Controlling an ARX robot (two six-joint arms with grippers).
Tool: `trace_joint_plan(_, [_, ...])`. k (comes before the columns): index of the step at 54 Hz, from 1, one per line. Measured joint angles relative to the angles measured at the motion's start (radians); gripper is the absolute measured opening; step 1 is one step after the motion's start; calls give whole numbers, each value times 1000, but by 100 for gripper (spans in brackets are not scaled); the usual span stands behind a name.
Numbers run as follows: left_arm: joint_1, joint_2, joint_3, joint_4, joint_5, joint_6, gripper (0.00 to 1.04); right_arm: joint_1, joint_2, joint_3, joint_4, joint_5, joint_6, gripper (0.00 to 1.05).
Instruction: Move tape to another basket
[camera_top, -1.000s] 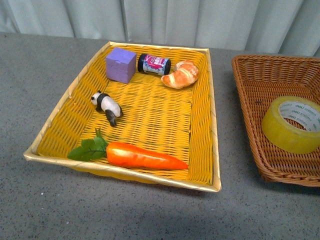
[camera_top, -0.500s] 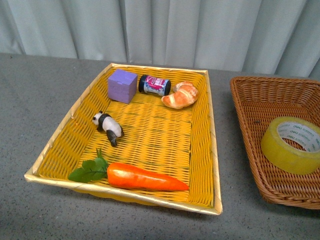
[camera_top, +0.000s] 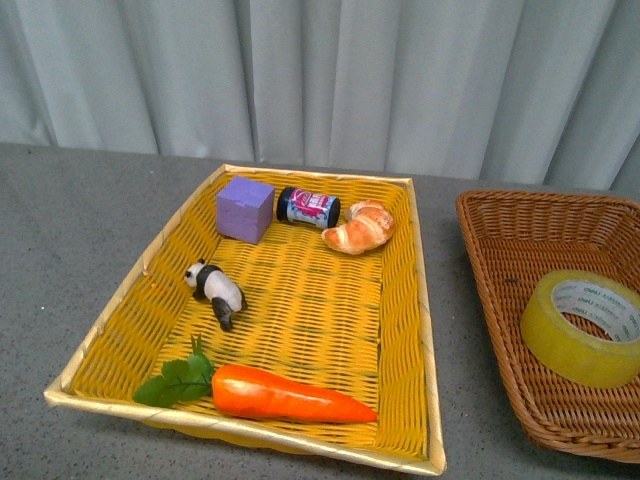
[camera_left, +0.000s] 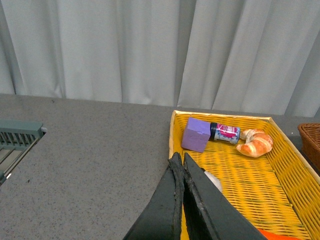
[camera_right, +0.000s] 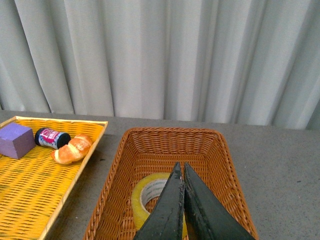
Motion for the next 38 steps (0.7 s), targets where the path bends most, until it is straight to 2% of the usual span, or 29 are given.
trace_joint_plan(38, [0,-291,0,-288,0,0,4,0,-333,0,-323,0,0,1])
